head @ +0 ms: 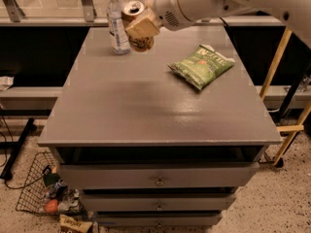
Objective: Move orange can near blue plastic bottle
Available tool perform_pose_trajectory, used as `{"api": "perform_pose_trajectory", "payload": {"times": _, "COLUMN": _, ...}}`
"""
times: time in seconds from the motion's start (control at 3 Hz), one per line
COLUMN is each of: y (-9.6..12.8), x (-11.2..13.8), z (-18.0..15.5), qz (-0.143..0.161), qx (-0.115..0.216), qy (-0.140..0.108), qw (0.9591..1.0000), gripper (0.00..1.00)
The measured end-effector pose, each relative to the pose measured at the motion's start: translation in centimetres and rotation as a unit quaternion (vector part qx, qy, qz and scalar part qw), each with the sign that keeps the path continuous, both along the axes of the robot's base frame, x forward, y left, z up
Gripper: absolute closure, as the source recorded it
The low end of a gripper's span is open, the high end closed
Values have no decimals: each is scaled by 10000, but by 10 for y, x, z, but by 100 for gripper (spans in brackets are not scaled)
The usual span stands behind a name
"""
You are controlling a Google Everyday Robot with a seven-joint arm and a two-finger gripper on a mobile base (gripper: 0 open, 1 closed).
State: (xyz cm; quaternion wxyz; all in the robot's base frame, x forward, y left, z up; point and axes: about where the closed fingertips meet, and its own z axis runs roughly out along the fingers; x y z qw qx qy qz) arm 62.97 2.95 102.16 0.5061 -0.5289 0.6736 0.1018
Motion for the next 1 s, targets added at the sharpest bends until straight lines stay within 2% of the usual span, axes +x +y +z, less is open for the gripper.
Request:
{"api": "perform_pose_trajectory", "payload": {"times": 0.33, "y": 0, "x": 1, "z": 0, "qz": -46, "qx": 26, "qy": -7, "qw": 10000, "gripper": 100}}
{"api": "perform_pose_trajectory", "payload": {"times": 0.67, "y": 0, "x": 6, "z": -1, "qz": -257, "qx": 104, "qy": -48, "qw": 9996, "gripper": 100}}
{"api": "perform_pose_trajectory", "payload": {"times": 1.0, "y": -8, "x": 45, "z": -1, "qz": -774, "qx": 215, "qy": -185, "qw": 9966, "gripper": 100}}
